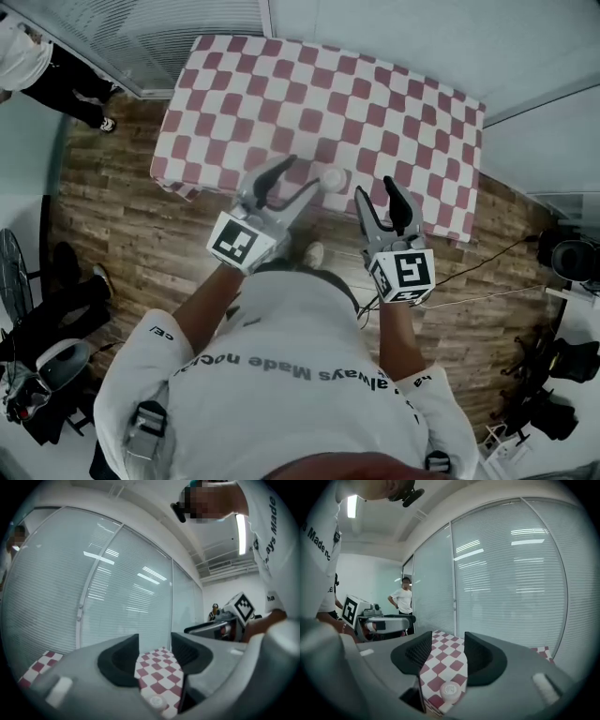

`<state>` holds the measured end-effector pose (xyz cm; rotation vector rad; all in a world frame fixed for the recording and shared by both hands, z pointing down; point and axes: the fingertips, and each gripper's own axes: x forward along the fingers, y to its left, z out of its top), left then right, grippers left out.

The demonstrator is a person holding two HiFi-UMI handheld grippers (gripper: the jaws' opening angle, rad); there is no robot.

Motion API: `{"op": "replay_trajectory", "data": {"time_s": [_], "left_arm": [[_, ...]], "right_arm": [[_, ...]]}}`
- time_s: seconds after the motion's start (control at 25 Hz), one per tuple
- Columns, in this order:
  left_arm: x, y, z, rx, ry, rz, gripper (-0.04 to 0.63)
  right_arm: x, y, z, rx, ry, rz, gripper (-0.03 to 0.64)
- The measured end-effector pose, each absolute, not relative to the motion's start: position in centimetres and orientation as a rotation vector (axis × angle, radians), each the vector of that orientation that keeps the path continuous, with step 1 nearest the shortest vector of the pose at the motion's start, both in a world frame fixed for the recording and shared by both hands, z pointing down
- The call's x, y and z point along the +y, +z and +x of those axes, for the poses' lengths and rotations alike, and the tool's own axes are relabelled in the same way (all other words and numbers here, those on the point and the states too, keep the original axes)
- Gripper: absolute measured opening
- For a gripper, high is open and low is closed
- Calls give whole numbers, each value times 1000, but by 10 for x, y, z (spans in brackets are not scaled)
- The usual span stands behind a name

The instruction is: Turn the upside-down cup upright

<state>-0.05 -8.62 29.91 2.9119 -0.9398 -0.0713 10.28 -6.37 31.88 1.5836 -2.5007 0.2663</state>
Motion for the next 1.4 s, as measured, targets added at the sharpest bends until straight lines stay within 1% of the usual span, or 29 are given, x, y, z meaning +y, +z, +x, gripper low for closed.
{"op": "replay_trajectory", "data": {"time_s": [0.24, 0.52, 0.6, 0.8, 1.4], "left_arm": [[-64, 274, -8, -990, -54, 2888, 207], [-49, 241, -25, -1100, -118, 2847, 204], [-46, 241, -32, -1129, -85, 2833, 204], [-45, 238, -39, -1151, -78, 2841, 202], [-51, 244, -39, -1155, -54, 2816, 202]], "right_arm": [[-40, 267, 91, -2538, 201, 1633, 210], [-18, 236, 78, -2543, 139, 1663, 204], [-14, 230, 78, -2542, 120, 1671, 202], [-12, 225, 80, -2531, 116, 1685, 193], [-16, 229, 87, -2516, 132, 1710, 193]]}}
